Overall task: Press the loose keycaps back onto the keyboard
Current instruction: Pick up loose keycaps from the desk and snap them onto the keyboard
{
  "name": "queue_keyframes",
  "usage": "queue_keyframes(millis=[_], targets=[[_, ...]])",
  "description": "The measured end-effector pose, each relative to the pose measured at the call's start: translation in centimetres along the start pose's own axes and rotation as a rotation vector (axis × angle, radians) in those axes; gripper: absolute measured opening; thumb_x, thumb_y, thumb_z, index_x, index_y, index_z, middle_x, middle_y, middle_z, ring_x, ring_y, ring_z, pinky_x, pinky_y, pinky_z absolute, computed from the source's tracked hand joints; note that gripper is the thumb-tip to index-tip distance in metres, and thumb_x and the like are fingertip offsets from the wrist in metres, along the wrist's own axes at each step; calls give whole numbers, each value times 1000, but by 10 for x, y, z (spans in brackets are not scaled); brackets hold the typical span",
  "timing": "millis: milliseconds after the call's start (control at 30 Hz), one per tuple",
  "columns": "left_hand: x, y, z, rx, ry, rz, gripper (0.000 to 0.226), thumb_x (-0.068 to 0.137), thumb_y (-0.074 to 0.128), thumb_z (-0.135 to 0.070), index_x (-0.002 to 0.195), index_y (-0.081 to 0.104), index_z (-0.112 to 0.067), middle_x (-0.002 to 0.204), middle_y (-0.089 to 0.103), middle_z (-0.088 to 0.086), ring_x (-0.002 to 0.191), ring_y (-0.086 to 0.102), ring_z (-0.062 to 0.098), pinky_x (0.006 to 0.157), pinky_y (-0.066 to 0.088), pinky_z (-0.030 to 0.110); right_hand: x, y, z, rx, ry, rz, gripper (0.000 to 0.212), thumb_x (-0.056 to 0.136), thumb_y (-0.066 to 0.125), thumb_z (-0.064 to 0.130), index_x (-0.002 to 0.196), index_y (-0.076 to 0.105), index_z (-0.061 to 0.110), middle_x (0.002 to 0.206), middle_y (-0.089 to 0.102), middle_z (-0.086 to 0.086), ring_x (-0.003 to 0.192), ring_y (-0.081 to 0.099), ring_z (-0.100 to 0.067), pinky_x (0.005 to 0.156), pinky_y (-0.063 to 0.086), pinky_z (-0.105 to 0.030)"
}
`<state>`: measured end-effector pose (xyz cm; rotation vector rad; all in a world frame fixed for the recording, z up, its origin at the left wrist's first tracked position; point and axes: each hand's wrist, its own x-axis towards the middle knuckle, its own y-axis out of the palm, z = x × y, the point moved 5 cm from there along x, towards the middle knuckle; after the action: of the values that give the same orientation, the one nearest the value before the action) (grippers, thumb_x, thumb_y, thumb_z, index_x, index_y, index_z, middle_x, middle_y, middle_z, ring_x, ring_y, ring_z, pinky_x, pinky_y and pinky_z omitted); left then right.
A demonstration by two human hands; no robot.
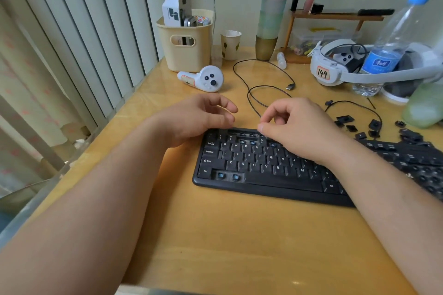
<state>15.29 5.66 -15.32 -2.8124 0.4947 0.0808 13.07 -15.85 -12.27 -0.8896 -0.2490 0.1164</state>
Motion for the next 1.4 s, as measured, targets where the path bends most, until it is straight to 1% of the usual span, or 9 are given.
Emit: queue_keyframes(millis=[100,333,500,667,900,1067,1167,1267,1400], targets=[[-1,5,-3,174,16,9,33,85,80,-2,110,72,-22,100,71,-3,88,66,10,96,55,35,1,3,-6,4,28,18,11,86,78,38,79,74,31,62,55,11,55,47,-6,57,39,-26],[-2,12,-5,161,39,8,37,84,81,-1,113,71,-23,97,69,-1,85,64,13,91,58,36,9,-33,-33,89,102,-144,9,87,79,28,80,74,28,73,60,5,68,53,-13,67,48,-35],[3,11,-7,95,102,-201,17,89,81,-19,104,74,-18,84,67,-6,78,60,9,87,53,33,16,-58,-62,12,180,-219,8,92,75,23,88,76,30,89,68,5,86,61,-14,80,52,-38],[8,22,-13,302,182,-264,6,89,79,-33,89,75,-29,80,68,-16,73,59,6,80,52,30,17,-54,-70,-40,201,-104,8,93,75,27,89,77,33,92,70,13,89,61,-7,77,47,-32],[3,38,-33,539,269,-303,6,89,76,-40,89,73,-35,92,71,-14,86,63,1,79,54,27,18,-27,-55,-164,162,64,13,89,75,40,81,76,30,85,69,18,83,62,-5,64,43,-24],[1,45,-38,609,330,-306,3,89,74,-37,90,74,-34,91,71,-14,86,62,2,76,50,24,20,-23,-53,-173,142,86,8,93,72,33,87,77,31,75,60,19,72,56,-5,57,36,-25],[1,45,-38,606,323,-308,3,90,75,-36,91,75,-34,90,71,-14,87,62,2,76,50,23,19,-22,-53,-143,145,98,8,96,70,31,96,77,36,82,58,23,78,54,0,60,37,-22],[1,46,-37,602,318,-312,2,90,75,-36,92,75,-35,89,69,-14,87,62,2,75,50,23,22,-21,-54,-170,144,102,17,100,65,28,105,77,39,97,64,18,90,58,-7,70,41,-24],[1,46,-36,592,317,-310,2,90,75,-35,92,75,-35,89,71,-14,87,64,2,77,52,25,24,-22,-56,-201,134,21,20,103,61,29,109,77,39,97,63,16,84,55,-4,65,40,-25]])
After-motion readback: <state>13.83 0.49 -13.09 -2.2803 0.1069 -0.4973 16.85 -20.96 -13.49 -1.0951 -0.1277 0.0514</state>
